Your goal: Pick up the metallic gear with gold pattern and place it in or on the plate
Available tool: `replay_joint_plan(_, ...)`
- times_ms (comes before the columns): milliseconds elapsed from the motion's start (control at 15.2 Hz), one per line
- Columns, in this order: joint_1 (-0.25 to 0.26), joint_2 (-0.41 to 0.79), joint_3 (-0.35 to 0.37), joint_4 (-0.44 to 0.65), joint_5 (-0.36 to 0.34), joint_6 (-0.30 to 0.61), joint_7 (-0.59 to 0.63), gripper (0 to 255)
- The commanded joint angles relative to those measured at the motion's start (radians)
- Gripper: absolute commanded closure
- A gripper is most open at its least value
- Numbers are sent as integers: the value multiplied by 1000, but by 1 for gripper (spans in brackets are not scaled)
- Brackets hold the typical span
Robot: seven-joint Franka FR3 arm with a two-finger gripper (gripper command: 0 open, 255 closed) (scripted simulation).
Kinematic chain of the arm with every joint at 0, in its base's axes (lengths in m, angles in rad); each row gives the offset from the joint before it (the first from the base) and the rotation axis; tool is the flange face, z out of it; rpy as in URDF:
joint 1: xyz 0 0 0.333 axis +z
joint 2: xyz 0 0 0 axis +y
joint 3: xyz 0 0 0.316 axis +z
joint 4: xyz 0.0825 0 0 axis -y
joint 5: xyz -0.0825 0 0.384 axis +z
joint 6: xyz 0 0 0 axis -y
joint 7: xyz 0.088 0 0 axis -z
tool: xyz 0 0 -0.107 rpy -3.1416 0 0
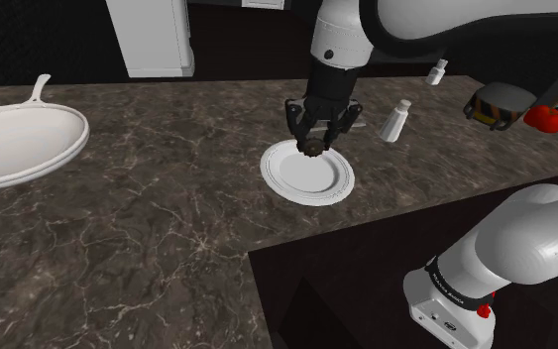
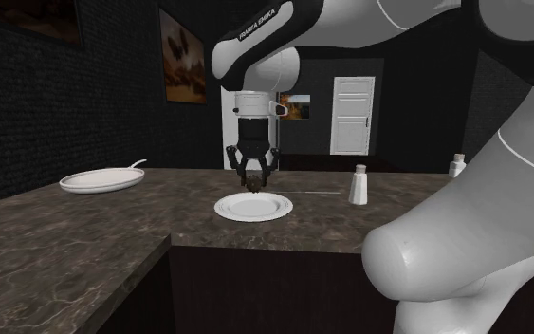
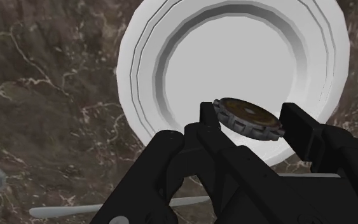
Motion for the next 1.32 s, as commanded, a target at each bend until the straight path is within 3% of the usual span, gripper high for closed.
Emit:
replay_joint_plan(0,3,-2,6,-27,5,26,1,255)
replay_joint_plan(264,6,6,18,-73,12,80,0,255)
replay_joint_plan(726,6,6,18,-73,12,80,0,255)
replay_joint_plan(792,6,6,18,-73,12,80,0,0)
replay_joint_plan(1122,6,5,18,-73,12,80,0,0)
replay_joint_plan(1254,3,-3,3,-14,4,11,1,0)
